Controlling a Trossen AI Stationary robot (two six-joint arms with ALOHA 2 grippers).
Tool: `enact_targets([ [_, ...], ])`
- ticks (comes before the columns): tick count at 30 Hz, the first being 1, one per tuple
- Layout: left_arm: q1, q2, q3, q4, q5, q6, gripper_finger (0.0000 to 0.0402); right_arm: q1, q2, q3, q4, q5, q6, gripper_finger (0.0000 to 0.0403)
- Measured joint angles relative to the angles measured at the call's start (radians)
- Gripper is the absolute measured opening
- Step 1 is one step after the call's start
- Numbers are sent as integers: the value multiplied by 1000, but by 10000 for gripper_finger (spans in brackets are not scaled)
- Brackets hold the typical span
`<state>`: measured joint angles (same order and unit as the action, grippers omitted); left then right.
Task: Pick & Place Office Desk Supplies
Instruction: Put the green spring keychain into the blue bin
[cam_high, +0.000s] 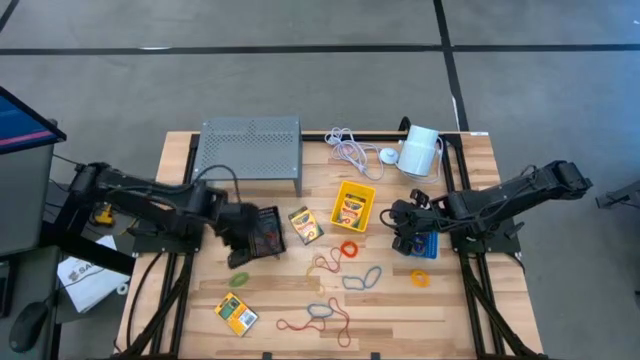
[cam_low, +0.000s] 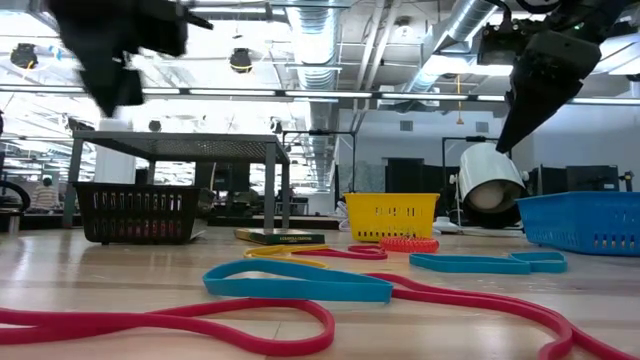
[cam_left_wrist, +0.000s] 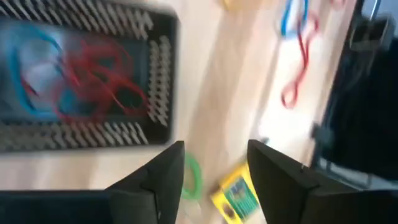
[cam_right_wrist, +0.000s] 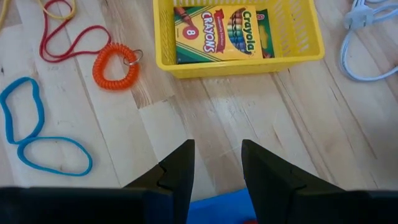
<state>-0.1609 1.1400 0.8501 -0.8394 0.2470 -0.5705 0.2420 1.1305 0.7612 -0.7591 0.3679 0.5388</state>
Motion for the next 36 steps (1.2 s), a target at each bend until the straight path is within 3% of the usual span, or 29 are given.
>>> enact_targets([
  [8, -266, 36, 0, 0, -65, -307, 145, 0, 0, 0, 13, 0, -16, 127],
  [14, -403, 141, 0, 1, -136, -446, 131, 0, 0, 0, 13, 0, -16, 127],
  [24, -427, 349, -1, -38, -189, -483, 127, 0, 0, 0, 13, 0, -16, 127],
  [31, -428, 359, -1, -61, -278, -481, 127, 0, 0, 0, 12, 0, -16, 127],
  [36, -429, 356, -7, -52, -287, -477, 127, 0, 0, 0, 12, 0, -16, 127],
])
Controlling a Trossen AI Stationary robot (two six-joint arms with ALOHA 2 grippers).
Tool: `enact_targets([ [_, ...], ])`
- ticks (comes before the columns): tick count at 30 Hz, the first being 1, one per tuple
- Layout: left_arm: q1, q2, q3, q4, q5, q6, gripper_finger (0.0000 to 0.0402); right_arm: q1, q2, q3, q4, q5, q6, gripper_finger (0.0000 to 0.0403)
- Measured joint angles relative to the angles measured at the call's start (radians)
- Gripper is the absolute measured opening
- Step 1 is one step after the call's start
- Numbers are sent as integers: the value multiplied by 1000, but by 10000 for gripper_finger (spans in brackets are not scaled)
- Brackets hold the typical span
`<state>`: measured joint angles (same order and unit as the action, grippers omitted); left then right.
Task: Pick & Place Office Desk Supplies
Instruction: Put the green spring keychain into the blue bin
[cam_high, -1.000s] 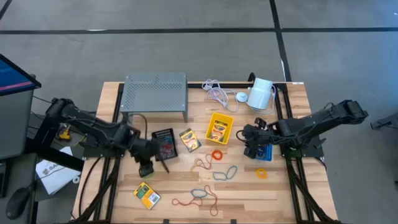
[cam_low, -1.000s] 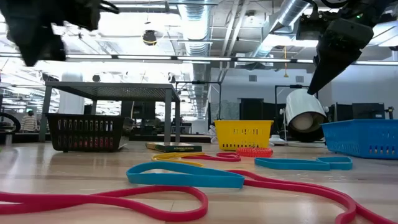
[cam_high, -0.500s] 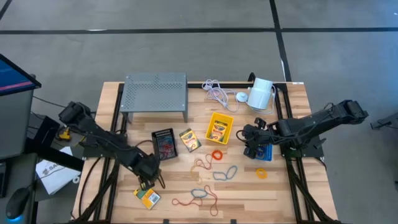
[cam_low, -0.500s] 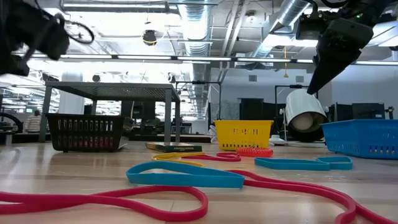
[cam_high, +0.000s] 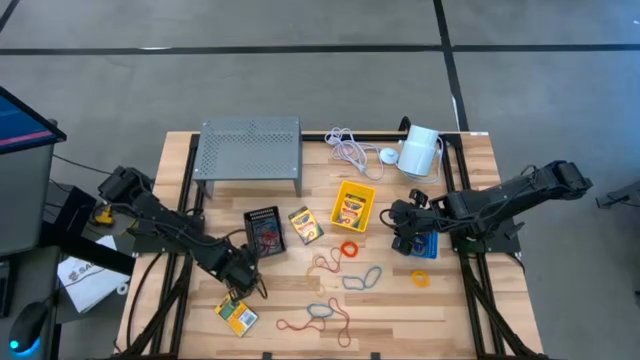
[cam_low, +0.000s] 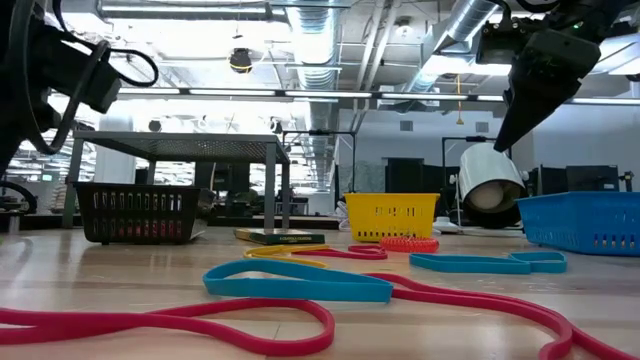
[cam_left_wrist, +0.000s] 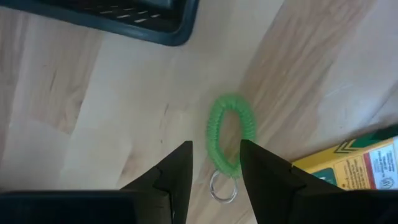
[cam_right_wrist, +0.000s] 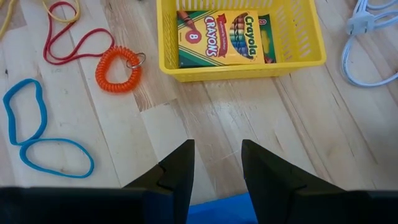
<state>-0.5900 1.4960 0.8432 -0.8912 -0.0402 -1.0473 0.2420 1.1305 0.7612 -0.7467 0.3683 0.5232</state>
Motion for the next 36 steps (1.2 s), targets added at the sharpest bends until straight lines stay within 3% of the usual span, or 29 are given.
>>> enact_targets([
  [14, 0, 0, -115, 156, 45, -5, 127, 0, 0, 0, -1, 0, 0, 127],
  [30, 0, -3, -167, 195, 28, -8, 127, 0, 0, 0, 0, 0, 0, 127],
  [36, 2, -2, -169, 197, 34, -6, 87, 0, 0, 0, -1, 0, 0, 127],
])
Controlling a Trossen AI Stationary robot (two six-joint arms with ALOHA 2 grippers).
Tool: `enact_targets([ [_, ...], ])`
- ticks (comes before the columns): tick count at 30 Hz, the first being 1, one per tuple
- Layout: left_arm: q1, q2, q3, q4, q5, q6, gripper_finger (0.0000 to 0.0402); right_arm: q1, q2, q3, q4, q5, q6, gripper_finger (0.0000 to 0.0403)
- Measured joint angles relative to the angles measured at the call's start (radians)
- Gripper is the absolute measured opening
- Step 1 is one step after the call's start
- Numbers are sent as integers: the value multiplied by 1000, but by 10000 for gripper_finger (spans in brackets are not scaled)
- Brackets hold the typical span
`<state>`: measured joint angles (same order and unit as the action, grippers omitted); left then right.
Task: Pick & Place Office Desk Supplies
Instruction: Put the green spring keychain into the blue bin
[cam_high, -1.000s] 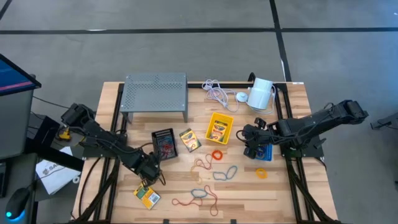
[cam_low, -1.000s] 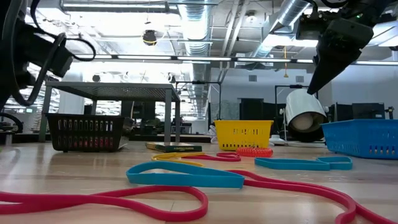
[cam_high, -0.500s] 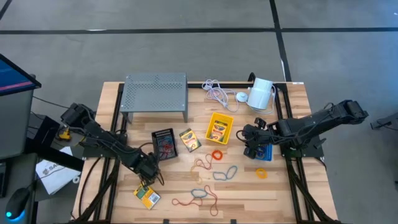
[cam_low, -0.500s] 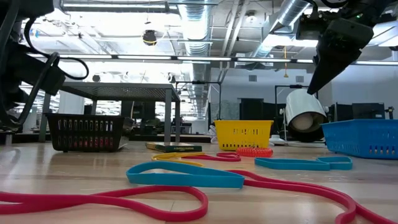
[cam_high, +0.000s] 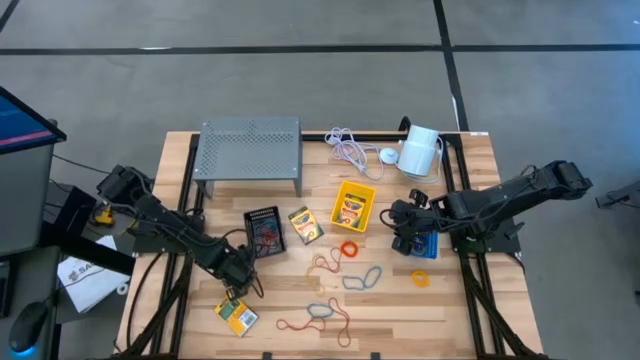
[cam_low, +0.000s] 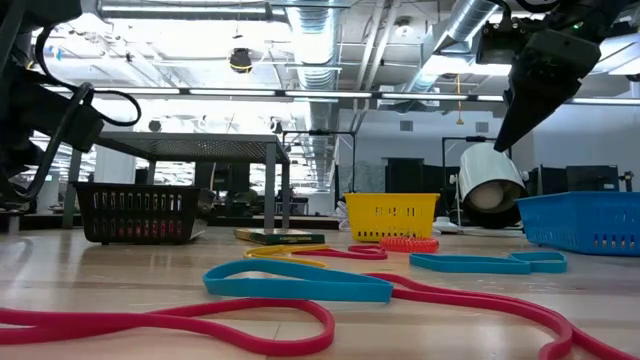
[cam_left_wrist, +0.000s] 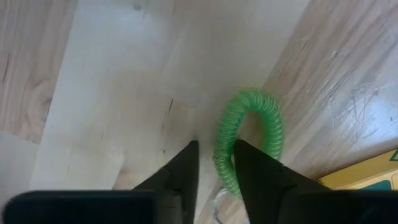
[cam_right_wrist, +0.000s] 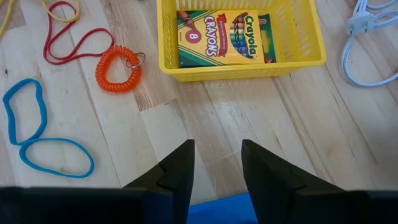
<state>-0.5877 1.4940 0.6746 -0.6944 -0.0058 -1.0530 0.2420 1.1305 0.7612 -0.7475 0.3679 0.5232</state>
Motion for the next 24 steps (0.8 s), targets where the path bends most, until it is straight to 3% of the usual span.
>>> enact_targets([
  [5, 1, 0, 0, 9, 31, -3, 14, 0, 0, 0, 0, 0, 0, 127],
  [14, 1, -10, -1, 13, 46, -2, 5, 0, 0, 0, 0, 0, 0, 127],
  [19, -2, -68, -2, 27, 74, -7, 2, 0, 0, 0, 0, 0, 0, 127],
  [24, -12, -126, -2, 11, 39, -7, 2, 0, 0, 0, -1, 0, 0, 127],
])
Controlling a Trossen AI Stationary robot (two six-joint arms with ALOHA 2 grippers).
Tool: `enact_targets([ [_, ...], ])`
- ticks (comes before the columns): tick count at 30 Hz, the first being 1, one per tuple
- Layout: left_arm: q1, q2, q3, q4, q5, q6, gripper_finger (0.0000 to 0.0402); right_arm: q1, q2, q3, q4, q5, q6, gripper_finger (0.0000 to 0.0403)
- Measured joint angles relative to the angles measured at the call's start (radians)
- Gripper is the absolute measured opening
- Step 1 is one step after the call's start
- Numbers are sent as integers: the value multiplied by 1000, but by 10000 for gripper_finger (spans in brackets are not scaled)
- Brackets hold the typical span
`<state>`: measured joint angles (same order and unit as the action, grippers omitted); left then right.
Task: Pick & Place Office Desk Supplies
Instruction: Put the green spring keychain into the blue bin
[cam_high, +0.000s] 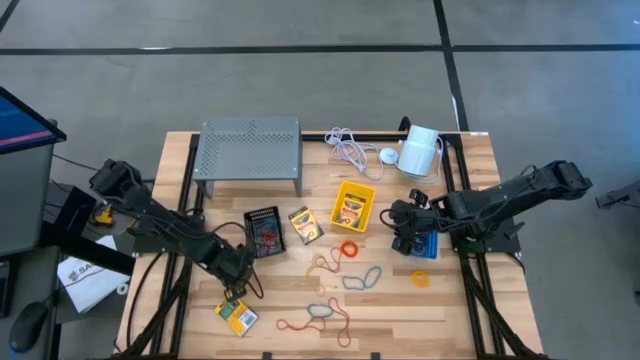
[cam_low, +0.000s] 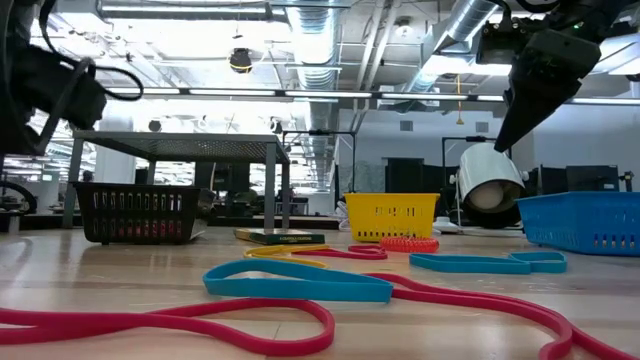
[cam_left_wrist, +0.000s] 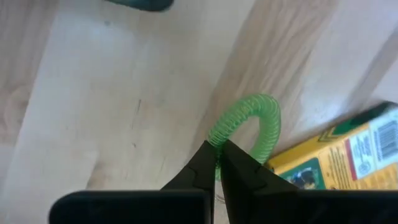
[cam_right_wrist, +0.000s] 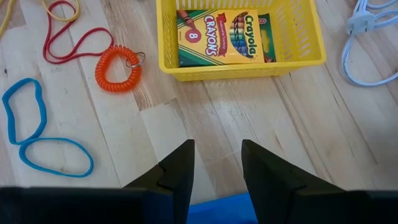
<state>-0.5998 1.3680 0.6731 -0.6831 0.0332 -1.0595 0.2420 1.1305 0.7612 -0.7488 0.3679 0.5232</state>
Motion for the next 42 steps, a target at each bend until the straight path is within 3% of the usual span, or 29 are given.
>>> enact_targets([
  [11, -110, -129, 1, -74, -3, 90, 1, 0, 0, 0, 2, 0, 0, 127],
  [25, -141, -319, 2, -22, -310, 113, 1, -17, 0, 0, 40, 0, -8, 127],
  [30, -132, -345, 2, 138, -555, 359, 1, -16, -13, 0, 149, 0, -52, 127],
  [34, -86, -354, 2, 252, -675, 510, 2, -15, -53, 0, 239, -2, -91, 127],
  [37, -36, -354, 2, 339, -729, 608, 2, -13, -101, 0, 278, -3, -114, 127],
  [42, 107, -351, 2, 526, -734, 833, 3, -16, -184, 0, 334, -3, -134, 127],
])
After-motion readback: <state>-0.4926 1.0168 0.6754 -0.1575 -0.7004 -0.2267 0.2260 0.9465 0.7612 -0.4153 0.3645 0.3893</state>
